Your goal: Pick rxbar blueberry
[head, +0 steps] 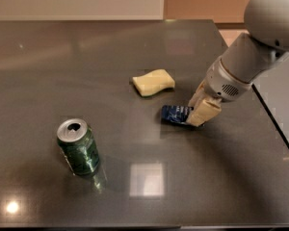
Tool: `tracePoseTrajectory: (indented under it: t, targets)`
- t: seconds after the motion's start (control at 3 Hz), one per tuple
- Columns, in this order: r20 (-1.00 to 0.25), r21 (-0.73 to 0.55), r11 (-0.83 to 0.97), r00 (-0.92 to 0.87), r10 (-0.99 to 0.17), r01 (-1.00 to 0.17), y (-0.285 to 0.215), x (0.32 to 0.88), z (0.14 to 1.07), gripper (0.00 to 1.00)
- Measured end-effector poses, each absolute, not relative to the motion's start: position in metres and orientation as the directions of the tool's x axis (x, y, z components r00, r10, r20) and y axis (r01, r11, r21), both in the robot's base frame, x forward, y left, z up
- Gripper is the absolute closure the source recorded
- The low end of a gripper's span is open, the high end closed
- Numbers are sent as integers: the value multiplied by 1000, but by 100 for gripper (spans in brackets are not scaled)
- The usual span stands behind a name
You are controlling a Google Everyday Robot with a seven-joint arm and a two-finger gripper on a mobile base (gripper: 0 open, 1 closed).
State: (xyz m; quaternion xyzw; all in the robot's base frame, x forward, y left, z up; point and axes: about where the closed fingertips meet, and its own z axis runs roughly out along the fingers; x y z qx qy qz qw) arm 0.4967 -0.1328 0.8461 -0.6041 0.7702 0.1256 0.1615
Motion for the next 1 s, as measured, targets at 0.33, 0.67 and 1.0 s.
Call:
tracePoseTrajectory:
  t: [0.33,0.67,1.0]
  targets:
    - [-446,9,227,-207,-871,-974,-125,496,879,100]
    - [-471,23,210,-196,-860,-977,-120,496,915,100]
    - [-504,39,186,-180,-845,-982,-125,497,970,100]
